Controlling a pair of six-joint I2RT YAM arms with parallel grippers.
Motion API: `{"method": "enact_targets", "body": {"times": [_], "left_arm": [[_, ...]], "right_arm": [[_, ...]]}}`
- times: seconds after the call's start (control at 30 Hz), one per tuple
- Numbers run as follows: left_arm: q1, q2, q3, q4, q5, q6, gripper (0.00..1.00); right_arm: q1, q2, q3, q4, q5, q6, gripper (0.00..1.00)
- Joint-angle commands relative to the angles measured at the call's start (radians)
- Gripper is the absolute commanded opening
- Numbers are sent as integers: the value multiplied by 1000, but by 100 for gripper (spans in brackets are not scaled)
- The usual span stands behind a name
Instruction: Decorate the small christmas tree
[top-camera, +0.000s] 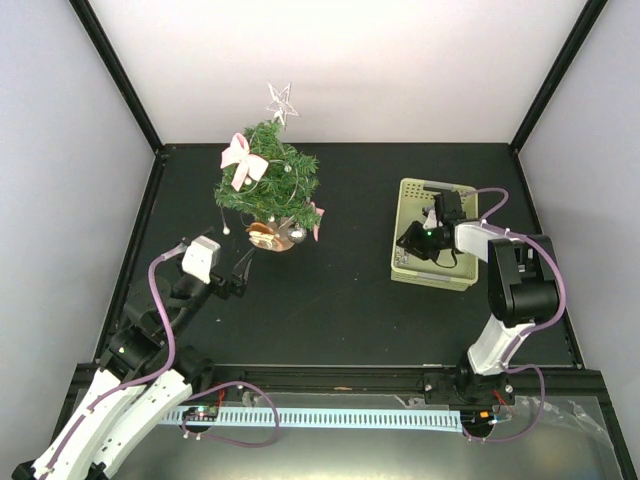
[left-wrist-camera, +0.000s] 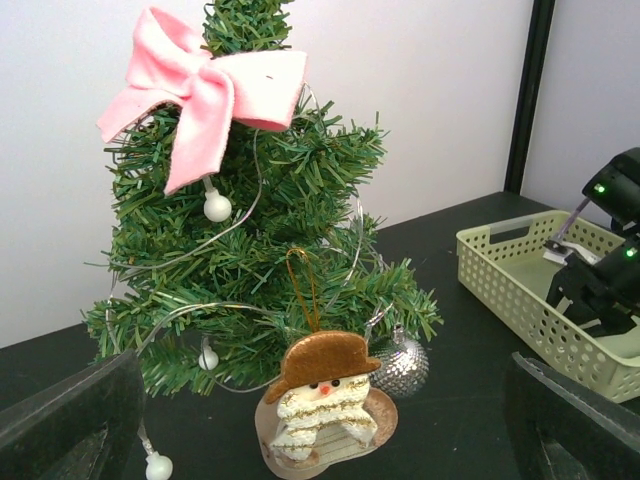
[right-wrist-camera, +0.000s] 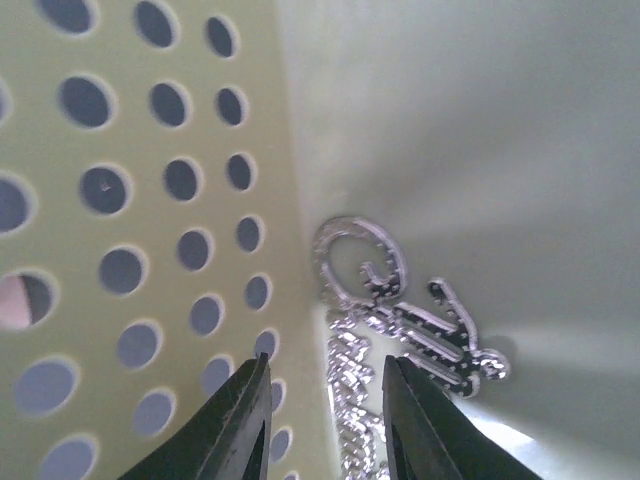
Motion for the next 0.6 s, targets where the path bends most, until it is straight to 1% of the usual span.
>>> {"method": "enact_targets", "body": {"times": [0.0, 0.07, 0.13, 0.2, 0.3, 0.43, 0.47, 0.57], "left_arm": [[5, 14, 2, 17, 16, 14, 99], [5, 20, 3, 18, 26, 16, 98], [6, 35, 12, 24, 76, 16, 94], [5, 65, 34, 38, 143, -15, 86], [4, 140, 85, 41, 241, -77, 68], [-2, 262, 179, 19, 336, -114, 50], [-8, 297, 201, 16, 354, -122, 47], [-50, 397, 259, 29, 369, -153, 43]], "right_arm": [[-25, -45, -17, 90, -175, -74, 33], [-36, -48, -15, 88, -197, -80, 33], [-42, -66, -9, 64, -170, -99, 33], [-43, -99, 6, 19, -94, -125, 33], [-43, -172, 10, -21, 36, -148, 32], [-40, -327, -21, -19, 215, -159, 31], [-35, -372, -35, -5, 277, -159, 31], [-33, -494, -79, 74, 333, -182, 32]]}}
